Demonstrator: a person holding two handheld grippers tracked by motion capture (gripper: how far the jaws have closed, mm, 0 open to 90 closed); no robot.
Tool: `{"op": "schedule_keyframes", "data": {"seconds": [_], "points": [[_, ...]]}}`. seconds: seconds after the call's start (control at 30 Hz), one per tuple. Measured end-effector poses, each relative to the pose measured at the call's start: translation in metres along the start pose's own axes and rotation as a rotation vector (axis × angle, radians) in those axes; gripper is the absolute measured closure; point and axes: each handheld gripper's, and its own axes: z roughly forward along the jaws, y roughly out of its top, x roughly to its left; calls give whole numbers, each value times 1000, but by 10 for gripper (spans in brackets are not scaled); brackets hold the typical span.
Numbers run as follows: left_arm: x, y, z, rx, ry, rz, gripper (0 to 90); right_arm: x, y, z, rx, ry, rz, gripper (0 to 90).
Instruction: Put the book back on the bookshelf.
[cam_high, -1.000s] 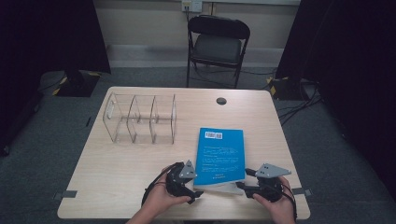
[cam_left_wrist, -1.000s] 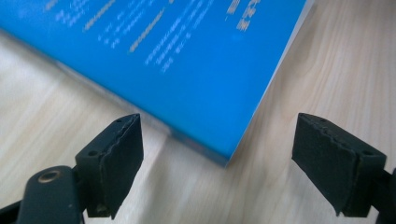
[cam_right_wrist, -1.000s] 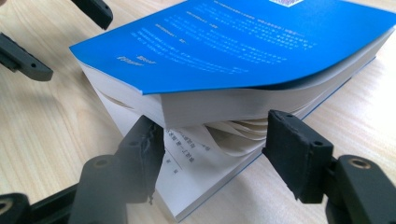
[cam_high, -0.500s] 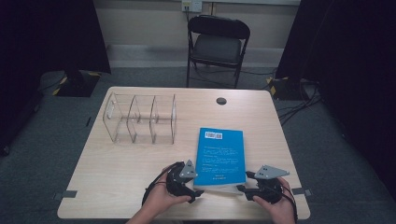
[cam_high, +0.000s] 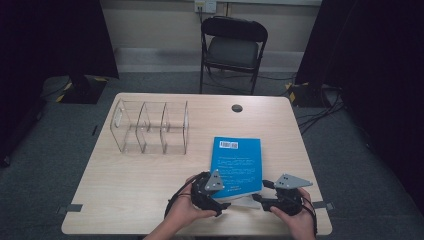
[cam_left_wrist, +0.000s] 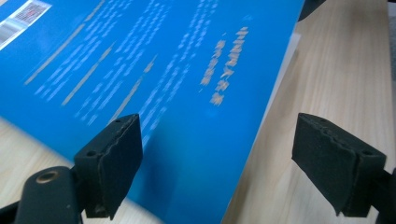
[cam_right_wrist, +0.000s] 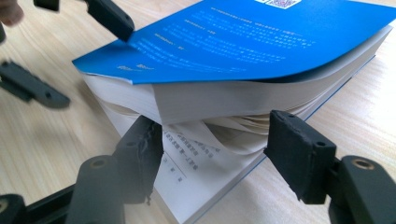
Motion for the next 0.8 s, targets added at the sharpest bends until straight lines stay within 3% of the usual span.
{"op": "schedule_keyframes", "data": {"seconds": [0.2,0.43,0.67,0.73,0.8], "points": [[-3,8,12,-1,18,24,160,-1,2,1,-12,8,14,362],[-9,14,28,15,105,58,146,-1,2,1,-17,11,27,363],[-6,17,37,18,123,62,87,-1,1,1,-19,10,28,363],[-4,17,34,26,134,62,132,-1,1,1,-22,10,33,363],[-1,17,33,15,114,47,161,-1,1,1,-23,12,38,363]]}}
